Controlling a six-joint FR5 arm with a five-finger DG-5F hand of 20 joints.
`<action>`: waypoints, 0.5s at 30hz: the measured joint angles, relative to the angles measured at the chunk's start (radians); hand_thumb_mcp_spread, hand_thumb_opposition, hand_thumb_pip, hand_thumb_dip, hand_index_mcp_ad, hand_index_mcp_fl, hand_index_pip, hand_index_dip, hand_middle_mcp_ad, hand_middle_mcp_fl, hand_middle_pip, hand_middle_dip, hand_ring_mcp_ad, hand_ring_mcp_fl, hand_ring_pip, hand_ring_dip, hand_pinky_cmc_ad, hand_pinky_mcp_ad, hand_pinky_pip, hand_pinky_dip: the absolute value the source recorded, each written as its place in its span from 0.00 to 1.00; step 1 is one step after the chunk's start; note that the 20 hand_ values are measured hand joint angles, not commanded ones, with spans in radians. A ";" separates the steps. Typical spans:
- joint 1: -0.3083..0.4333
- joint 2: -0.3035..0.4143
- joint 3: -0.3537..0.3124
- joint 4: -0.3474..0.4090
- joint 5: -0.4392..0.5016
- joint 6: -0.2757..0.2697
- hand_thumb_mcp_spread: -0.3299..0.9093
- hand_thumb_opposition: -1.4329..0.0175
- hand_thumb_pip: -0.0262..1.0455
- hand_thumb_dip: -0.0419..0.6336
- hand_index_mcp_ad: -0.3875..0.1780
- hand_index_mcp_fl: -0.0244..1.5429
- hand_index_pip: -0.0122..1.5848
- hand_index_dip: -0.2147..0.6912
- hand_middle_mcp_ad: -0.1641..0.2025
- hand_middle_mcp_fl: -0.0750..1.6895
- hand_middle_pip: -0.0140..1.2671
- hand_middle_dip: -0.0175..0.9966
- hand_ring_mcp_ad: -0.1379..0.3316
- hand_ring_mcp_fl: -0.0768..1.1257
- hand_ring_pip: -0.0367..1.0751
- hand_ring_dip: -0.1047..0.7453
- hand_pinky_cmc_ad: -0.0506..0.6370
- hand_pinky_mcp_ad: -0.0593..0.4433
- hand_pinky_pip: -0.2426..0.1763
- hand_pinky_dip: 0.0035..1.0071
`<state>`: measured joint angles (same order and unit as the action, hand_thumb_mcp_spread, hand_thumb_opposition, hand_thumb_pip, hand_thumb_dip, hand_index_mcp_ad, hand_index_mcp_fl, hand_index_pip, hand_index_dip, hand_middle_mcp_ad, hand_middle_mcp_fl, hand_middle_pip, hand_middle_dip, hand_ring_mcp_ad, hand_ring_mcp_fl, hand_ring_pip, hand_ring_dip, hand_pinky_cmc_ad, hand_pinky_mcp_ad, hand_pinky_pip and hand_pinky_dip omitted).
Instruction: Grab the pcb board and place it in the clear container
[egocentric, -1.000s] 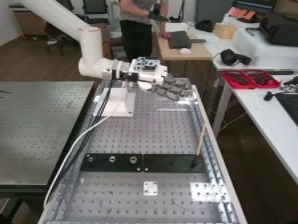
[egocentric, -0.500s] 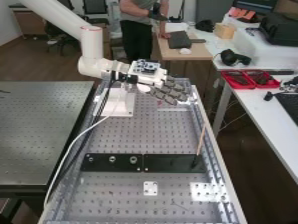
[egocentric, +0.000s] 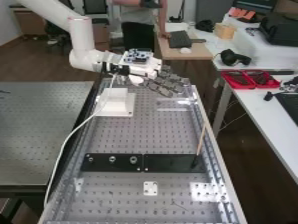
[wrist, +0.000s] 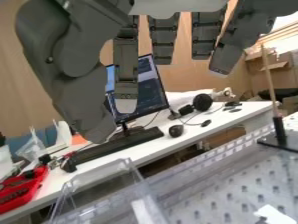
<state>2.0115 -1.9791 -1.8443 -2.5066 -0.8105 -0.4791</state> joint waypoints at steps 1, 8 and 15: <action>0.000 0.014 -0.008 0.001 0.005 -0.007 0.58 0.39 0.69 0.46 0.53 0.02 0.84 0.37 0.68 0.05 0.11 0.13 0.72 0.07 0.10 0.11 0.53 0.45 0.32 0.56; -0.012 0.159 -0.077 -0.026 0.032 -0.074 0.52 0.42 0.64 0.43 0.53 0.05 0.60 0.33 0.68 0.05 0.12 0.13 0.74 0.06 0.10 0.11 0.53 0.47 0.32 0.63; -0.035 0.294 -0.116 -0.107 0.039 -0.123 0.50 0.44 0.56 0.34 0.53 0.09 0.24 0.34 0.67 0.05 0.12 0.14 0.74 0.06 0.10 0.13 0.53 0.46 0.32 0.67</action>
<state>1.9769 -1.6852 -1.9607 -2.6133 -0.7717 -0.6023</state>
